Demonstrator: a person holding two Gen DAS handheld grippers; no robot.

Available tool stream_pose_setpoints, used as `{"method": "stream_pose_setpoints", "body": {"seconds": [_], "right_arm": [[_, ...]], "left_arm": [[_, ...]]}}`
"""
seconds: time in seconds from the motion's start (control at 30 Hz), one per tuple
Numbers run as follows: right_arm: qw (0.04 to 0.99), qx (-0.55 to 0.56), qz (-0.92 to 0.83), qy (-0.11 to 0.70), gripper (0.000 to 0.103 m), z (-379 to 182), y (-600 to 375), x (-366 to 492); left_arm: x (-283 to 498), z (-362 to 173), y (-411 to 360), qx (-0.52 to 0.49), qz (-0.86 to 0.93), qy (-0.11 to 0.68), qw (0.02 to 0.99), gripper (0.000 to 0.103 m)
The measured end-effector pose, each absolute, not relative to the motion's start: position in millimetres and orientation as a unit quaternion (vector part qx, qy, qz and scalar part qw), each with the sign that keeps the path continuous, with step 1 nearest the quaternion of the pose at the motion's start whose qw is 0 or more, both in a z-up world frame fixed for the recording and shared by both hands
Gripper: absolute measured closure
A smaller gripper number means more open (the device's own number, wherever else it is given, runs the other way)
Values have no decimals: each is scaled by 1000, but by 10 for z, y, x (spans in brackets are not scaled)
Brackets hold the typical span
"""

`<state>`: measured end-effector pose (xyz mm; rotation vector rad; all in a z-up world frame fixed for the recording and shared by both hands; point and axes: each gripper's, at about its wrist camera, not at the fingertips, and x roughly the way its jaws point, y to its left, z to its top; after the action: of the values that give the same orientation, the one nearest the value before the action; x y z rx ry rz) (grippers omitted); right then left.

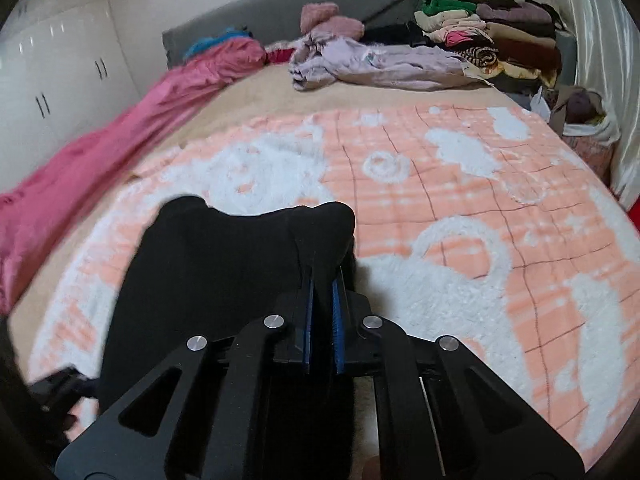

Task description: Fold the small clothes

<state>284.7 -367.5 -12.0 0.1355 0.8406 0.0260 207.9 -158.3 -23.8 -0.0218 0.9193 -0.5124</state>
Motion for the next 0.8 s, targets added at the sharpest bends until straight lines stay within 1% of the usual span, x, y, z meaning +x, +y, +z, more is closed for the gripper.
{"method": "stream_pose_setpoints", "body": {"seconds": [0.13, 0.2, 0.23, 0.3, 0.37, 0.4, 0.47, 0.53, 0.7, 0.73, 0.8], "right_arm": [[899, 80, 1, 430, 96, -348, -3755, 2901], [900, 81, -10, 429, 87, -341, -3793, 2892], [900, 81, -11, 428, 84, -340, -3797, 2889], [901, 86, -8, 424, 84, -331, -3806, 2873], [903, 92, -10, 419, 77, -290, -3816, 2831], [905, 95, -8, 415, 76, -265, -3820, 2817], [907, 96, -8, 410, 67, -219, -3822, 2782], [909, 96, -10, 405, 63, -183, -3831, 2747], [912, 117, -6, 393, 42, -91, -3889, 2654], [914, 119, -5, 389, 36, -67, -3892, 2633], [918, 122, -1, 377, 31, -2, -3889, 2580]], "left_arm": [[2084, -261, -1617, -11, -248, 442, 862, 19], [2088, -269, -1619, -12, -249, 443, 861, 19], [2085, -270, -1623, -11, -249, 443, 861, 19], [2096, -273, -1618, -13, -249, 444, 861, 19], [2110, -273, -1610, -15, -249, 446, 860, 19], [2113, -273, -1608, -17, -249, 447, 859, 19], [2132, -270, -1595, -20, -250, 449, 858, 19], [2136, -271, -1577, -21, -250, 449, 857, 19], [2150, -263, -1563, -21, -250, 450, 857, 19], [2150, -261, -1562, -21, -250, 450, 857, 19], [2151, -251, -1546, -22, -250, 450, 857, 18]]}}
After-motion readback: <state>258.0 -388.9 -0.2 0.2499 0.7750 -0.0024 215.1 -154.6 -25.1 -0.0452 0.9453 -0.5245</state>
